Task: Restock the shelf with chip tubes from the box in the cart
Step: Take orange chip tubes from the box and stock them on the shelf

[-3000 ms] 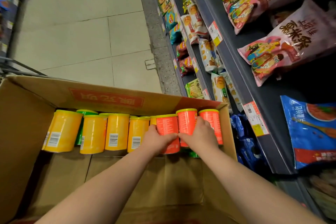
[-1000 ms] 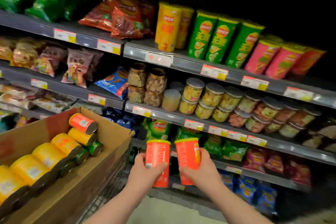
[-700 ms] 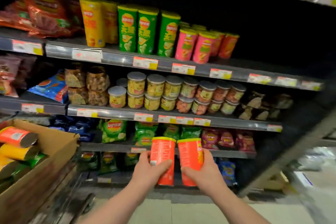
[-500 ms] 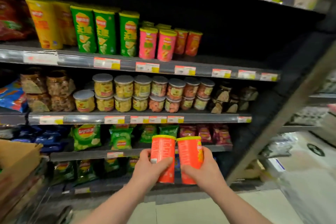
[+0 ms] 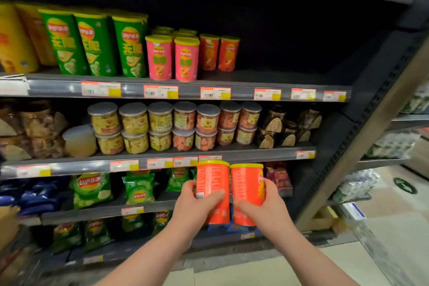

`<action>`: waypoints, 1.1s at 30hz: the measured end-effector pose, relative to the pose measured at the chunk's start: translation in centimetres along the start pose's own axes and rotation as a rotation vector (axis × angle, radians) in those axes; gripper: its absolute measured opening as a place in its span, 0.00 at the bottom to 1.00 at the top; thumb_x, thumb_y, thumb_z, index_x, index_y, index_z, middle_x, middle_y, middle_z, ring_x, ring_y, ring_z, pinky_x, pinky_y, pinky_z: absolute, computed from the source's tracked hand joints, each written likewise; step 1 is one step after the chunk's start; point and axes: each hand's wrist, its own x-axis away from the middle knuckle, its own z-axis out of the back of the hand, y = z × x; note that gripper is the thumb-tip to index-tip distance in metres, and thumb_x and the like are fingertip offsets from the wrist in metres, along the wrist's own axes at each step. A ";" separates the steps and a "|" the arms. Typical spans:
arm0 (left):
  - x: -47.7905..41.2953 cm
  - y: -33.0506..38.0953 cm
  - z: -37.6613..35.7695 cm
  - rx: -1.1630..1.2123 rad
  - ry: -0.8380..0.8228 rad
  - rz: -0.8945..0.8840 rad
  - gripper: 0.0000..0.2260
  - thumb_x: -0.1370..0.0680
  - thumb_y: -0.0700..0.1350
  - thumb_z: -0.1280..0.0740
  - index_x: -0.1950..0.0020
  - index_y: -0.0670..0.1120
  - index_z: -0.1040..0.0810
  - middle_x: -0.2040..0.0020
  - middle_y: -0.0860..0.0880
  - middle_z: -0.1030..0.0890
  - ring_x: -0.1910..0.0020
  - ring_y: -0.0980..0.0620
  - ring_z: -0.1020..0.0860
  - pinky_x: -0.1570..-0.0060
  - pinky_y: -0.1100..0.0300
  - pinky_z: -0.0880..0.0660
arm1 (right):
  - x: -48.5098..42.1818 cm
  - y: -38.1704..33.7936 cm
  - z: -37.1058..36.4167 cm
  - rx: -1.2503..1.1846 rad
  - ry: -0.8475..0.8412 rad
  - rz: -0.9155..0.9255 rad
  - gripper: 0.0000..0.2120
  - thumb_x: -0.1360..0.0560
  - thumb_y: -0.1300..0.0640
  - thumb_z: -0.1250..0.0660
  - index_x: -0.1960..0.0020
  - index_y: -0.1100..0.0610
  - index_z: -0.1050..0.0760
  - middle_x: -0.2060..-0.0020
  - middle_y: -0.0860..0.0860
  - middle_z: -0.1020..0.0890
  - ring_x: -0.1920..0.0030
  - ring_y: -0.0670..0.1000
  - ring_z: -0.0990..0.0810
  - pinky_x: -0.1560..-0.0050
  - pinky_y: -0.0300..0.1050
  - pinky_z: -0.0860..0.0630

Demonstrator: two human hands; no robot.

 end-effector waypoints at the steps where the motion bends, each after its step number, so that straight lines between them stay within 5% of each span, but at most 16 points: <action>1: -0.8 0.6 -0.3 0.008 -0.008 -0.011 0.23 0.29 0.51 0.26 0.41 0.52 0.34 0.53 0.56 0.23 0.54 0.55 0.21 0.56 0.59 0.25 | -0.7 -0.4 0.3 -0.010 0.015 0.003 0.32 0.32 0.53 0.25 0.37 0.46 0.41 0.54 0.38 0.27 0.55 0.39 0.25 0.53 0.41 0.25; 8: -7.3 6.1 -2.5 0.076 -0.128 -0.102 0.22 0.29 0.50 0.26 0.41 0.53 0.34 0.53 0.56 0.23 0.56 0.58 0.22 0.64 0.65 0.26 | -6.9 -4.7 3.5 0.001 0.142 0.096 0.34 0.32 0.53 0.25 0.32 0.48 0.40 0.54 0.37 0.27 0.56 0.37 0.25 0.63 0.32 0.29; 12: -10.7 9.1 -2.6 0.086 -0.151 -0.198 0.17 0.28 0.48 0.27 0.48 0.57 0.33 0.53 0.57 0.23 0.57 0.61 0.23 0.68 0.71 0.28 | -10.5 -7.1 4.2 -0.053 0.192 0.147 0.38 0.32 0.52 0.24 0.29 0.50 0.40 0.51 0.40 0.24 0.53 0.40 0.22 0.57 0.38 0.24; 17: -14.6 12.2 -1.3 0.135 -0.154 -0.275 0.18 0.29 0.48 0.26 0.45 0.56 0.31 0.50 0.55 0.20 0.52 0.56 0.20 0.50 0.56 0.22 | -14.4 -11.0 4.0 -0.081 0.234 0.232 0.39 0.33 0.52 0.24 0.28 0.51 0.41 0.46 0.45 0.23 0.50 0.42 0.22 0.54 0.39 0.25; 23: -17.0 14.4 0.4 0.159 -0.117 -0.343 0.21 0.30 0.49 0.25 0.43 0.55 0.30 0.50 0.55 0.20 0.51 0.55 0.20 0.47 0.52 0.22 | -18.7 -15.7 3.9 -0.070 0.251 0.344 0.32 0.32 0.54 0.25 0.35 0.47 0.39 0.48 0.42 0.24 0.52 0.41 0.23 0.60 0.35 0.28; 28: -18.3 15.6 1.8 0.191 -0.049 -0.373 0.25 0.39 0.57 0.23 0.48 0.58 0.29 0.50 0.54 0.19 0.52 0.56 0.19 0.50 0.53 0.21 | -23.4 -19.2 3.5 0.058 0.302 0.388 0.42 0.32 0.53 0.24 0.26 0.52 0.45 0.44 0.47 0.29 0.47 0.48 0.28 0.48 0.45 0.29; 33: -18.4 16.4 2.9 0.243 0.035 -0.382 0.27 0.40 0.56 0.21 0.47 0.58 0.30 0.50 0.54 0.19 0.52 0.56 0.19 0.56 0.59 0.23 | -28.4 -21.7 1.7 0.129 0.241 0.384 0.36 0.35 0.55 0.22 0.35 0.56 0.39 0.41 0.54 0.26 0.42 0.55 0.25 0.43 0.51 0.27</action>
